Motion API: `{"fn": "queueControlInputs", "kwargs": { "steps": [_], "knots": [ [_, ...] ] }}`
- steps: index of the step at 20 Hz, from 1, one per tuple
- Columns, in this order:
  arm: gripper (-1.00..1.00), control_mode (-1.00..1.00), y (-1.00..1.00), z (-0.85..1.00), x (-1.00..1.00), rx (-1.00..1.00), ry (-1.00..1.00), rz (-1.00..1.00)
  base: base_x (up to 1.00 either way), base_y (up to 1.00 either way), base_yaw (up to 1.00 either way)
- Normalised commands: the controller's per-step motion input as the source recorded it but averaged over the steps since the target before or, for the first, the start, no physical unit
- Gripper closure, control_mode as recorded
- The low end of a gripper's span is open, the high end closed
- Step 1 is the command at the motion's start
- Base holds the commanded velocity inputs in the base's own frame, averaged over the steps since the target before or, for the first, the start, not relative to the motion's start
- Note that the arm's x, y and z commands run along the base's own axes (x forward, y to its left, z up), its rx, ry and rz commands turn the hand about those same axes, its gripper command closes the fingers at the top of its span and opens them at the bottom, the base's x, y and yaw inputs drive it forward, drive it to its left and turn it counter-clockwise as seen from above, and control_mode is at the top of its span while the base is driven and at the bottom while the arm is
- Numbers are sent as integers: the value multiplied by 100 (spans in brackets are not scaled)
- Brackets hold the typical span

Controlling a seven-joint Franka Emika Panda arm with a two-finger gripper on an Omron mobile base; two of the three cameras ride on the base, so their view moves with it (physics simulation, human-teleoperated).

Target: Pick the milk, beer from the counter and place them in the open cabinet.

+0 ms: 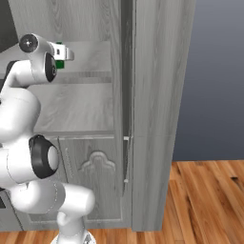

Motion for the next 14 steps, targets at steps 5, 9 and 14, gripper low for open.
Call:
{"fn": "queueControlInputs", "kwargs": {
  "steps": [5,9,14],
  "knots": [
    [100,-100,0,0,47,0,0,0,0,0,0],
    [100,-100,0,0,37,0,0,0,0,0,0],
    [100,-100,0,-7,13,0,-1,0,0,0,0]
  ]
}}
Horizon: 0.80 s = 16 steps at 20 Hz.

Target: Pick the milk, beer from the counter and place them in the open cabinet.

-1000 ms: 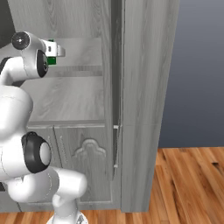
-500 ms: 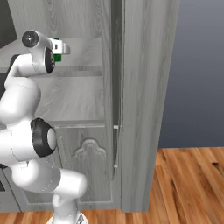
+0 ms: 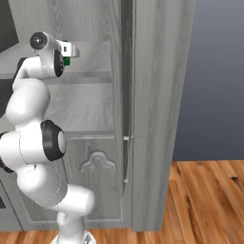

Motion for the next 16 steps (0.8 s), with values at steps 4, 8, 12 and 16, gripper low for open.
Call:
{"fn": "queueControlInputs", "kwargs": {
  "steps": [4,8,12,16],
  "knots": [
    [100,-100,0,-21,0,0,0,0,0,0,0],
    [100,-100,0,-11,0,0,0,0,0,0,0],
    [100,-100,0,0,0,0,0,0,0,0,0],
    [100,-100,0,0,0,0,0,0,0,0,0]
  ]
}}
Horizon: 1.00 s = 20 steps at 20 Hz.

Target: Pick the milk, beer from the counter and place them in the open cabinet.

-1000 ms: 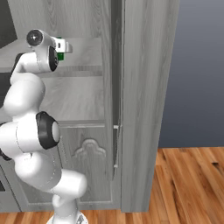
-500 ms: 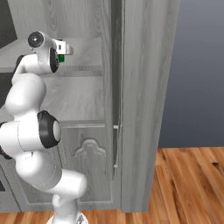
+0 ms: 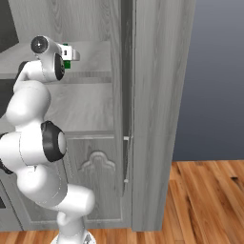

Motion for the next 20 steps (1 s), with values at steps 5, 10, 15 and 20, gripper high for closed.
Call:
{"fn": "queueControlInputs", "kwargs": {
  "steps": [5,10,15,20],
  "knots": [
    [-100,-100,0,0,0,0,0,0,0,0,0],
    [-100,-100,0,0,0,0,0,0,0,0,0],
    [-100,-100,0,0,0,0,0,0,0,0,0],
    [-100,-100,0,0,-14,0,0,0,0,0,0]
  ]
}}
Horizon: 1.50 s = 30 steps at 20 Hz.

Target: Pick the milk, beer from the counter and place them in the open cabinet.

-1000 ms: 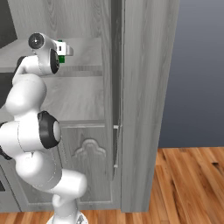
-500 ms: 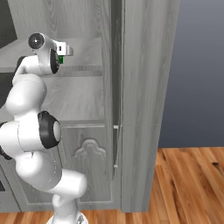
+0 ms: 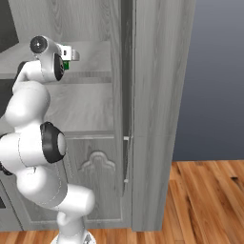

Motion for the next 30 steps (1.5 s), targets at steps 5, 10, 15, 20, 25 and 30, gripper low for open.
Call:
{"fn": "queueControlInputs", "kwargs": {
  "steps": [5,10,15,20,25,30],
  "knots": [
    [-100,-100,0,0,-88,0,-3,0,0,0,0],
    [-100,-100,-4,0,-86,0,0,0,0,0,0],
    [-100,-100,-22,0,-73,0,0,0,0,0,0],
    [-100,-100,-23,0,-85,0,0,0,0,0,0],
    [-100,-100,-10,0,-99,0,0,0,0,0,0],
    [-100,-100,-8,0,-98,0,2,0,0,0,0]
  ]
}}
